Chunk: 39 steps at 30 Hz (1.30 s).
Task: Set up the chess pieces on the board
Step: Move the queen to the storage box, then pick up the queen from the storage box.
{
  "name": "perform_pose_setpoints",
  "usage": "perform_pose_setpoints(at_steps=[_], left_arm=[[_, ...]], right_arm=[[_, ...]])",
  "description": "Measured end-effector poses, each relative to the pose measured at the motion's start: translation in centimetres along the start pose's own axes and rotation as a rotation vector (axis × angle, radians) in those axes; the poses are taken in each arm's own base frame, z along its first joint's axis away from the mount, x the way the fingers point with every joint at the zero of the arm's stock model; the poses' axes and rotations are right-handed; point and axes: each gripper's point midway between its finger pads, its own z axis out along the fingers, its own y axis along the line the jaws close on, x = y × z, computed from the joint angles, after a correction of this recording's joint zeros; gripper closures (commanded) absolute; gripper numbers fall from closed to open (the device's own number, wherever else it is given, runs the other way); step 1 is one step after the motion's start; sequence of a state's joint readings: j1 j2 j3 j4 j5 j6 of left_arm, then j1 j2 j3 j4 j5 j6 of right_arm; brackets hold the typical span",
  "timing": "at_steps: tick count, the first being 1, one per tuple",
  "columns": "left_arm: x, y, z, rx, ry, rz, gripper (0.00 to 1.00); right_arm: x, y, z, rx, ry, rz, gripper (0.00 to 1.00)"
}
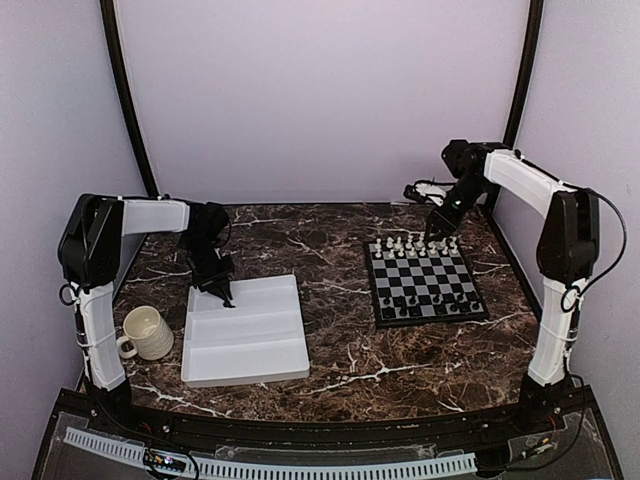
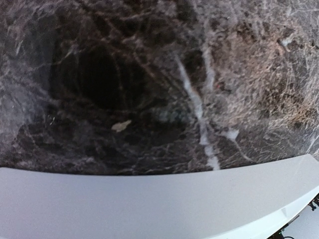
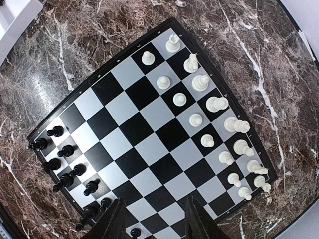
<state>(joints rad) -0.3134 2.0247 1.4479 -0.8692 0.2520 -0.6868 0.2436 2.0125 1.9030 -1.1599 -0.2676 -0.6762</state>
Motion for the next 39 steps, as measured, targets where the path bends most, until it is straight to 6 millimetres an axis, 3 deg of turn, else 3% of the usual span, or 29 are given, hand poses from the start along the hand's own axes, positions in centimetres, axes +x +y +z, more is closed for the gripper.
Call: perform_pose_setpoints(at_steps=[6, 12, 16, 22, 31, 39], left_arm=[[-0.5, -0.9, -0.1, 0.031, -0.004, 0.024, 0.9], [-1.0, -1.7, -1.0, 0.047, -0.024, 0.057, 0.68], [-0.7, -1.2, -1.2, 0.003, -0.024, 0.07, 0.63], [0.4, -0.3, -0.7, -0.039, 0.006, 0.061, 0.63], [0.9, -0.7, -0.5, -0.038, 0.013, 0.043, 0.71], [1.0, -0.8, 0.0, -0.034, 0.029, 0.043, 0.72]], right_arm=[[0.1, 0.4, 0.3, 0.006, 0.019, -0.012, 0.58], [0.1, 0.5, 0.5, 0.009, 0.031, -0.019, 0.58], [0.1, 0.6, 0.6, 0.008, 0.032, -0.02, 0.58], [0.2, 0.6, 0.6, 0.007, 0.033, -0.02, 0.58], [0.2, 0.6, 0.6, 0.007, 0.033, -0.021, 0.58], [0.0, 0.9, 0.7, 0.005, 0.033, -0.027, 0.58]])
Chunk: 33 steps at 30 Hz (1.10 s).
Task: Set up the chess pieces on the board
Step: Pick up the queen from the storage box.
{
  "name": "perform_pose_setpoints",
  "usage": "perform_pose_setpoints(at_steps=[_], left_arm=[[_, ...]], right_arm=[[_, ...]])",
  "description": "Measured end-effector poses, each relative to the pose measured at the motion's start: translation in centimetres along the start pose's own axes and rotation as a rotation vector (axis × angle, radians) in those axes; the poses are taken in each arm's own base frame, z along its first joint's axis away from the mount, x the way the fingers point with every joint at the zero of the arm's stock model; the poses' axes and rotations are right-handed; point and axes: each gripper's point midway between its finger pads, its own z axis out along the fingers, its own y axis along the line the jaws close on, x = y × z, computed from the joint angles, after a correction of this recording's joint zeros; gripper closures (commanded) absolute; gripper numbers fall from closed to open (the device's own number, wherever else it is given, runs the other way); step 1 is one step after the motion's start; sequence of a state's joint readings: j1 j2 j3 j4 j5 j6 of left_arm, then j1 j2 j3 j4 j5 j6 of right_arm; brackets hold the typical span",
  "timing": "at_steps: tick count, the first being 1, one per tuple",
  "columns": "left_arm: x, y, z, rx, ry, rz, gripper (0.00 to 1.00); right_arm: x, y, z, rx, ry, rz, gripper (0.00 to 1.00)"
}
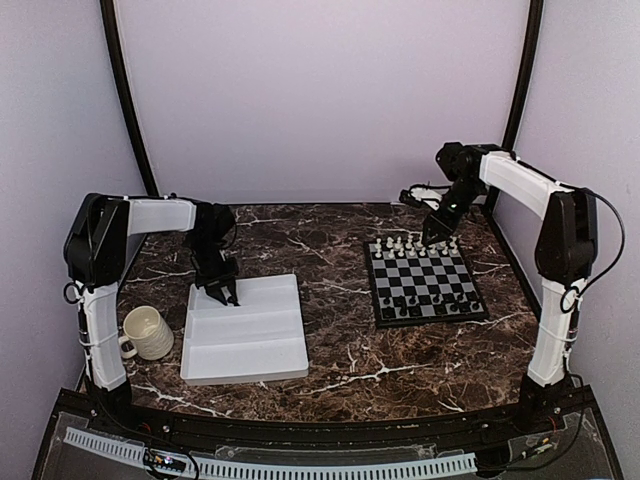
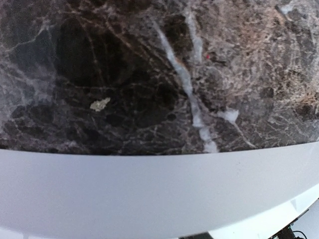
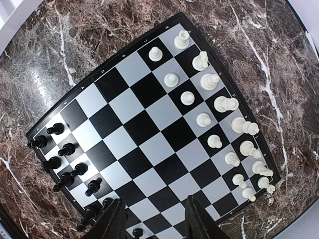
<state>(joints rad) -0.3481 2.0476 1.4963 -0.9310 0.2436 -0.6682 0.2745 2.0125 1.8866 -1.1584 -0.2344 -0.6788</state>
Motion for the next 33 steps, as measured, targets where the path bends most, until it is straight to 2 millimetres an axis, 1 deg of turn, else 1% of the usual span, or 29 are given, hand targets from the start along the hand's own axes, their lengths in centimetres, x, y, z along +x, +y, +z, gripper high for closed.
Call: perform_pose_setpoints(at_steps=[2, 6, 9, 15, 19, 21, 24, 27, 30, 32, 33], left_arm=[[0.1, 0.1, 0.6, -0.005, 0.017, -0.002, 0.72], [0.3, -0.1, 0.6, -0.001, 0.024, 0.004, 0.71], [0.5, -0.3, 0.7, -0.005, 0.023, 0.013, 0.76], [0.7, -0.6, 0.8, -0.014, 0.018, 0.036, 0.85], [-0.1, -0.9, 0.4, -0.018, -0.01, 0.06, 0.89], [-0.7, -1.5, -0.2, -0.008, -0.034, 0.072, 0.91], [-1.9, -2.6, -1.6, 0.015, -0.083, 0.092, 0.91], [-2.1, -3.0, -2.6, 0.028, -0.107, 0.104, 0.91], [-2.1, -3.6, -4.1, 0.052, -0.131, 0.114, 0.91], [-2.2, -4.3, -5.1, 0.079, -0.147, 0.121, 0.91], [-2.2, -4.6, -5.5, 0.091, -0.151, 0.124, 0.91]], right_arm=[[0.0, 0.1, 0.1, -0.002, 0.001, -0.002, 0.58], [0.2, 0.4, 0.4, -0.009, 0.009, -0.004, 0.58], [0.5, 0.6, 0.8, -0.018, 0.022, -0.001, 0.58], [0.5, 0.7, 0.8, -0.019, 0.022, -0.002, 0.58], [0.4, 0.8, 0.8, -0.021, 0.021, -0.005, 0.58], [0.4, 0.9, 0.8, -0.022, 0.021, -0.008, 0.58], [0.0, 1.0, 0.7, -0.021, 0.016, -0.016, 0.58], [-0.3, 1.3, 0.7, -0.023, 0.013, -0.024, 0.57], [-0.6, 1.8, 0.7, -0.034, 0.008, -0.034, 0.57], [-1.3, 2.2, 0.3, -0.039, -0.007, -0.043, 0.56], [-1.9, 2.3, -0.1, -0.041, -0.025, -0.051, 0.56]])
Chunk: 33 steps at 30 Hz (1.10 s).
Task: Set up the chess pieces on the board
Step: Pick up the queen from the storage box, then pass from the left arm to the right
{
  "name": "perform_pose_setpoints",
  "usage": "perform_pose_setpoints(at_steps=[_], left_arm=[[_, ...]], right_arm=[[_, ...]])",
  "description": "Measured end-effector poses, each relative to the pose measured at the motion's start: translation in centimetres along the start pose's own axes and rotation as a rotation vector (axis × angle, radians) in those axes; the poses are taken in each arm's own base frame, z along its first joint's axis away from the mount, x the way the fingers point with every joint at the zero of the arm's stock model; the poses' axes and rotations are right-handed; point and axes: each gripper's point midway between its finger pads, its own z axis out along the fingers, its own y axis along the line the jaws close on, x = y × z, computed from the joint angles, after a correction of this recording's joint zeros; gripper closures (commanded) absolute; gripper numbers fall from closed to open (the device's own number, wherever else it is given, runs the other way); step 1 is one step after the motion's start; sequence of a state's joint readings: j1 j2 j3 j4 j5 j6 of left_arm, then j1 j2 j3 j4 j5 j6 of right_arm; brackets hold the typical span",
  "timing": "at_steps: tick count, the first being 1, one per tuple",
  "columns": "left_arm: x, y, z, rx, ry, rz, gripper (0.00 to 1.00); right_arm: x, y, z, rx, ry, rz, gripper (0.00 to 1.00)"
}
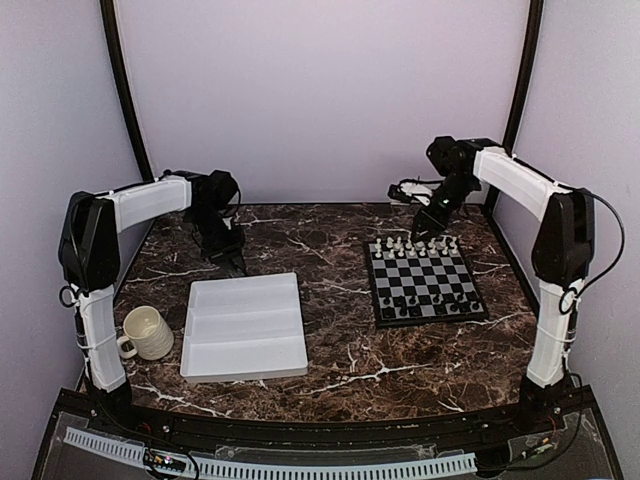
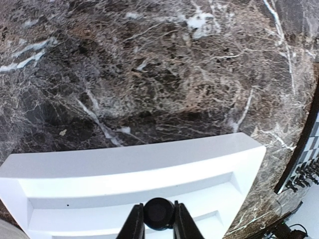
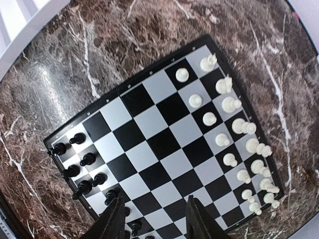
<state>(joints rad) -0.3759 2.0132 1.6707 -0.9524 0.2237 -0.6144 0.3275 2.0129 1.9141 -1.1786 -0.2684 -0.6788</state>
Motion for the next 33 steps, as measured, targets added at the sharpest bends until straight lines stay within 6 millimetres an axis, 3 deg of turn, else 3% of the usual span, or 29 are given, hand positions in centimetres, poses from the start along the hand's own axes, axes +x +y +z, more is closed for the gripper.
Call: perform_pose_setpoints(at_steps=[4, 7, 10, 13, 17, 21, 26, 33], left_arm=[[-0.1, -1.4, -0.8, 0.061, 0.007, -0.001, 0.91], [0.4, -1.9, -0.8, 0.099, 0.039, -0.017, 0.91], [1.2, -2.5, -0.6, 0.142, 0.081, -0.038, 0.9], [2.0, -2.9, -0.4, 0.178, 0.125, -0.065, 0.9], [2.9, -3.5, 0.3, 0.229, 0.177, -0.118, 0.9], [3.6, -4.1, 1.0, 0.294, 0.213, -0.191, 0.9], [3.3, -5.6, 0.5, 0.386, 0.218, -0.245, 0.9], [3.1, -7.6, -0.7, 0.5, 0.239, -0.273, 0.89]], right_arm=[[-4.1, 0.5, -1.9, 0.003, -0.11, -0.046, 0.56], [-7.9, 1.6, -2.0, -0.028, -0.199, -0.07, 0.56], [-10.9, 3.5, -0.3, -0.099, -0.251, -0.088, 0.55], [-13.3, 6.7, 3.1, -0.207, -0.267, -0.105, 0.55], [-15.0, 11.3, 6.8, -0.337, -0.272, -0.1, 0.53], [-16.2, 14.9, 8.9, -0.415, -0.311, -0.081, 0.5], [-16.6, 16.2, 10.9, -0.443, -0.343, -0.051, 0.48], [-18.4, 17.5, 11.4, -0.407, -0.414, -0.094, 0.48]])
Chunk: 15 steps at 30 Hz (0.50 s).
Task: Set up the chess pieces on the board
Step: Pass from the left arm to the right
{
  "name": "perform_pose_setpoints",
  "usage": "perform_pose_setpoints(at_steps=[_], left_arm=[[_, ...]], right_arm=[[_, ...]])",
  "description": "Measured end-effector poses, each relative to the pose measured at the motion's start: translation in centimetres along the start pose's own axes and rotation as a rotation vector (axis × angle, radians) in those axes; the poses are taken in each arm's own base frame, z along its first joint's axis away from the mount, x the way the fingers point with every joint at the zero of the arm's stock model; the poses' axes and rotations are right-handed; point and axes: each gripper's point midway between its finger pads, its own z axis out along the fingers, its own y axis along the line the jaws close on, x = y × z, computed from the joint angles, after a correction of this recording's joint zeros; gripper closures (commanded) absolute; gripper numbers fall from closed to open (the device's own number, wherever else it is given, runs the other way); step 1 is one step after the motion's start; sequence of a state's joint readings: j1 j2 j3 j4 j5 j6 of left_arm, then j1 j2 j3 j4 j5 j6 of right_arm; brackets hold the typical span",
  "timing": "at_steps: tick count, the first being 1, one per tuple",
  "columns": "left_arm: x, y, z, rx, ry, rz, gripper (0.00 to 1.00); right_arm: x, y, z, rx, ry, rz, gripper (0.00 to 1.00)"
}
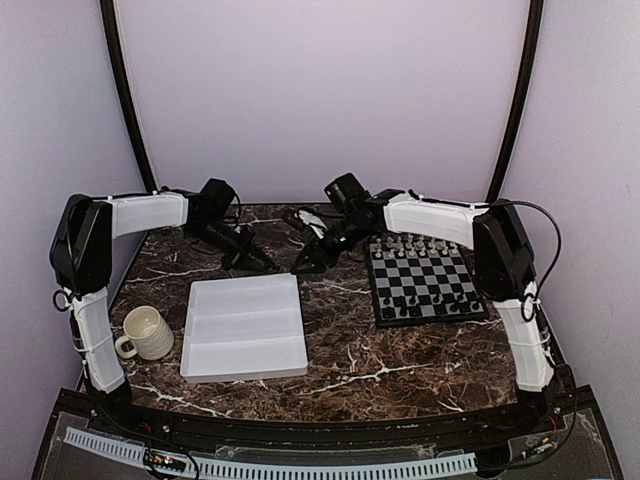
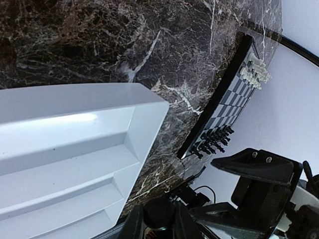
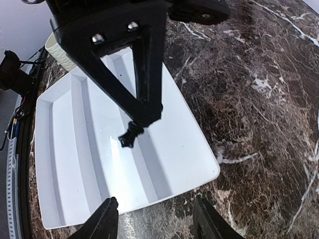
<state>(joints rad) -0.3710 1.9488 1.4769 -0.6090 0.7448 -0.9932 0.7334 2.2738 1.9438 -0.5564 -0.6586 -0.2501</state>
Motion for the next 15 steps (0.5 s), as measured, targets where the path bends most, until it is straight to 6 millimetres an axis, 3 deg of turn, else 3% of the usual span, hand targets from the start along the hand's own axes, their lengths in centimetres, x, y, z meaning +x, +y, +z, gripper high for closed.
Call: perform_pose_setpoints(at_steps=[9, 15], left_arm=[[0.6, -1.2, 0.0, 0.062, 0.047, -0.012, 0.89], [0.6, -1.5, -0.1, 0.079, 0.054, -0.008, 0.9]], right_arm=[[-2.8, 2.8, 1.8, 0.006, -0.048, -0.13, 0.52], [-3.1, 2.4, 2.0, 0.047, -0.047, -0.143, 0.61]])
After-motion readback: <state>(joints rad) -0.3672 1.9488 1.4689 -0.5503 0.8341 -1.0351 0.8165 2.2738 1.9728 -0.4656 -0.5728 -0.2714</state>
